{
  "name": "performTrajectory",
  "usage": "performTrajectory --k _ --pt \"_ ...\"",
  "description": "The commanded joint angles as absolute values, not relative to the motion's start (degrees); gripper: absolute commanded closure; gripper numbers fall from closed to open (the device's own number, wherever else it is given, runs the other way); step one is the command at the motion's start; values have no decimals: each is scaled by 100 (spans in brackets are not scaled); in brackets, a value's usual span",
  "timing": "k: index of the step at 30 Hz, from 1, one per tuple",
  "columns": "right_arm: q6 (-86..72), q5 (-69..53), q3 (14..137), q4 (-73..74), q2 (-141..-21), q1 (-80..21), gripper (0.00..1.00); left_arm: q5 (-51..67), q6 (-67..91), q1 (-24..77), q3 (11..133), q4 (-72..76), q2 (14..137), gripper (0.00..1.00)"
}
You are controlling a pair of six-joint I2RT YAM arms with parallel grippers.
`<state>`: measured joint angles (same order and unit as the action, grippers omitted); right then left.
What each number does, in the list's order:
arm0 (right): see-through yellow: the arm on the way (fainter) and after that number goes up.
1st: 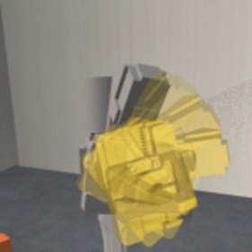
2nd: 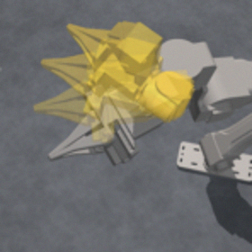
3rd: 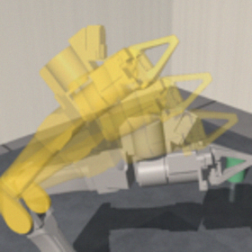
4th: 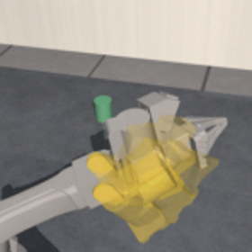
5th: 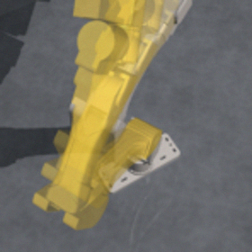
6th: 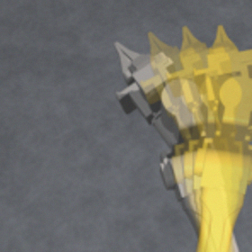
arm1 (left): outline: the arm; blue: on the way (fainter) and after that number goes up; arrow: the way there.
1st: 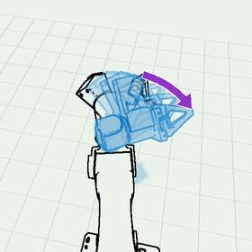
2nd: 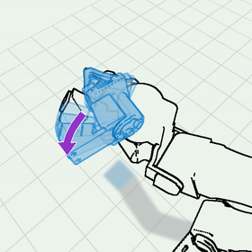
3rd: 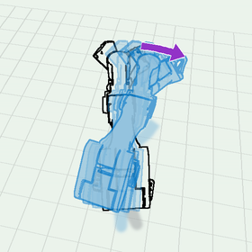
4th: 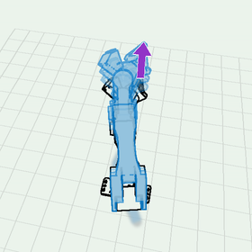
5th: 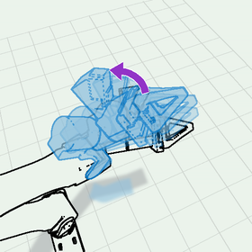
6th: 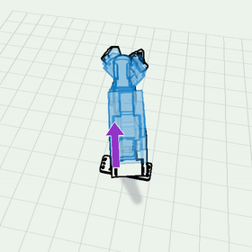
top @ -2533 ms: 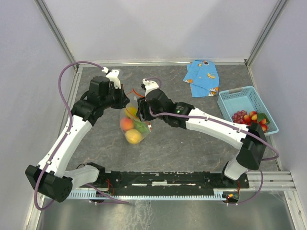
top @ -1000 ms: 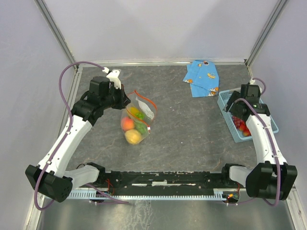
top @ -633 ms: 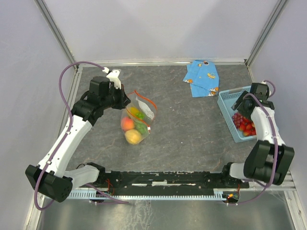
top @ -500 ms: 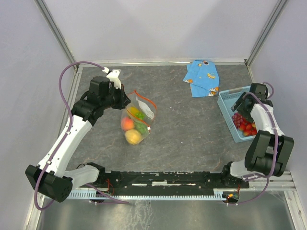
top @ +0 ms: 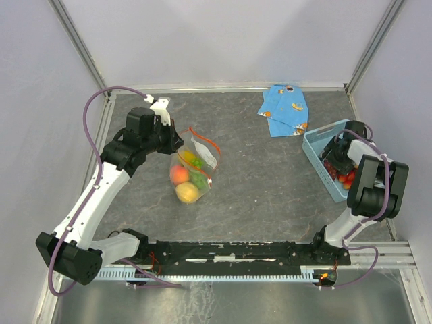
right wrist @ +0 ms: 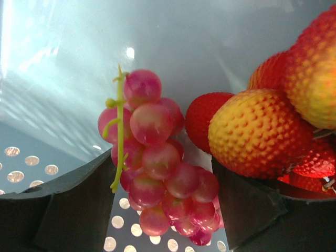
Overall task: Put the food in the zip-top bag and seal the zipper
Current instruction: Pick up the fake fruit from the bin.
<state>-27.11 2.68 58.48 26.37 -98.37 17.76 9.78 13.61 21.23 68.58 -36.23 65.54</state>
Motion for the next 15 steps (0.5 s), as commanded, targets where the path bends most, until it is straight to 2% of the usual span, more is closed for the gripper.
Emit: performTrajectory --k 1,10,15 --pt "-2596 55 5958 2432 -10070 1794 30 1151 1239 2092 6891 -3294 6531 97" --pt "-2539 37 5954 2395 -9668 1793 64 1169 1239 2075 6896 -3289 6539 97" --pt "-2533 23 5942 2399 -9214 1788 70 1184 1239 2083 6894 -3295 6539 97"
